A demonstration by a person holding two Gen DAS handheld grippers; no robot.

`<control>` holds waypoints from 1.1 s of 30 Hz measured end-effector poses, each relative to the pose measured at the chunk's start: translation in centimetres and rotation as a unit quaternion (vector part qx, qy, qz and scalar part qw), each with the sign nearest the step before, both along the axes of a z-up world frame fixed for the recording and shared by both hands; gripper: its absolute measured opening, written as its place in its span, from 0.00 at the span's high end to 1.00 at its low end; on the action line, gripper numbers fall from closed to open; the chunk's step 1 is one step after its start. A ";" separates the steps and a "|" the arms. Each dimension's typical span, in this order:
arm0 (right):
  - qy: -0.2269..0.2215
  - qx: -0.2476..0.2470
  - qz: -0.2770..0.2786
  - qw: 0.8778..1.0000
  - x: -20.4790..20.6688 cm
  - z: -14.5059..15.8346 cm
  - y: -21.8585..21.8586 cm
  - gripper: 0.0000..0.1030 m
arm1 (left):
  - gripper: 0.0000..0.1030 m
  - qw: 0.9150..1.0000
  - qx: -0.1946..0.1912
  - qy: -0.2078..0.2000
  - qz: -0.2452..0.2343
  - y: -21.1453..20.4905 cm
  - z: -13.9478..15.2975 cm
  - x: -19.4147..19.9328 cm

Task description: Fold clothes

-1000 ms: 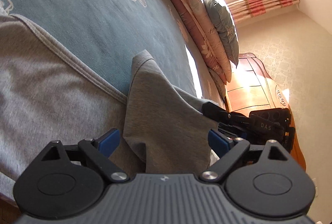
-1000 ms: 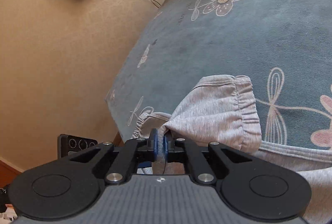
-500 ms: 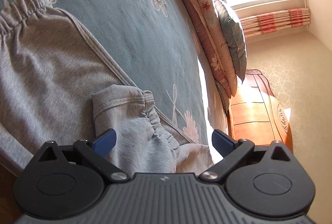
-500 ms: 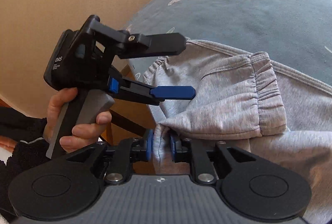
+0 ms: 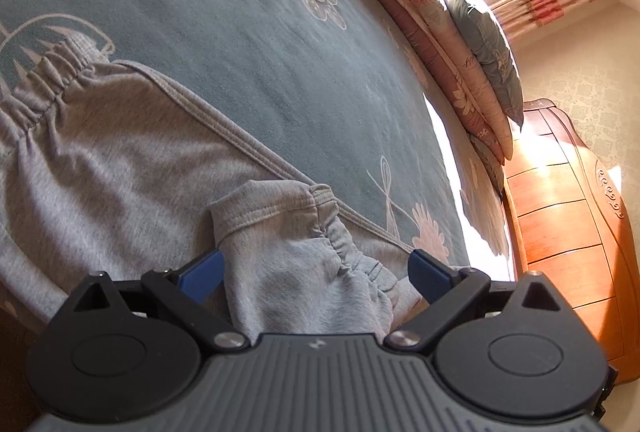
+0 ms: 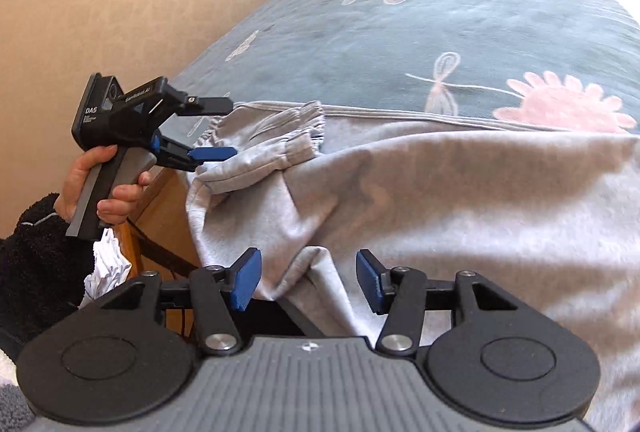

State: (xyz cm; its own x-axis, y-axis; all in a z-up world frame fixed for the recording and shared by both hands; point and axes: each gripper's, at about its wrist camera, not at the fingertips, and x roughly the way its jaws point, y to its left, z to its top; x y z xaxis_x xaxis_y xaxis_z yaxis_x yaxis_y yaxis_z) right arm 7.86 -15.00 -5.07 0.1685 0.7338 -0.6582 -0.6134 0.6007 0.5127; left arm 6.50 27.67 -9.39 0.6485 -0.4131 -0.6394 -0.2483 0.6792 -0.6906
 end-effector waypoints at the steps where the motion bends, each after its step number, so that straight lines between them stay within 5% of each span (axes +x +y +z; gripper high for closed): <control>1: 0.005 0.005 -0.020 1.000 -0.2 -0.4 -0.9 0.44 | 0.05 1.000 0.008 0.005 0.003 0.0 0.1 -0.1; 5: 0.020 0.025 -0.074 0.997 -1.0 -1.1 -3.4 0.41 | 0.05 0.996 0.076 -0.005 -0.035 -2.3 2.4 -0.1; 8: 0.013 0.017 -0.078 0.997 -1.1 -1.1 -3.5 0.40 | 0.05 0.981 0.159 -0.023 -0.109 -6.5 5.1 0.3; 11: -0.001 0.016 -0.078 0.997 -1.4 -0.9 -3.1 0.39 | 0.05 0.944 0.266 -0.022 -0.192 -11.6 6.5 0.8; 13: -0.004 0.017 -0.075 0.997 -1.7 -0.9 -3.1 0.39 | 0.05 0.901 0.364 0.000 -0.237 -14.9 6.0 1.1; 16: -0.022 0.005 -0.074 0.997 -2.4 -0.7 -3.3 0.37 | 0.06 0.847 0.455 0.033 -0.271 -17.0 4.4 1.2; 20: -0.044 -0.008 -0.080 0.996 -2.9 -0.5 -3.9 0.33 | 0.15 0.820 0.502 0.053 -0.271 -16.9 3.5 1.3; 23: -0.049 -0.006 -0.086 0.995 -2.9 -0.4 -4.4 0.33 | 0.15 0.819 0.521 0.066 -0.233 -15.3 4.0 1.0; 30: -0.039 0.005 -0.098 0.994 -2.5 -1.0 -5.4 0.29 | 0.15 0.838 0.515 0.126 -0.131 -9.2 4.3 -0.9; 33: -0.033 0.008 -0.097 0.995 -2.4 -1.3 -5.4 0.29 | 0.14 0.854 0.491 0.150 -0.091 -6.2 4.0 -1.6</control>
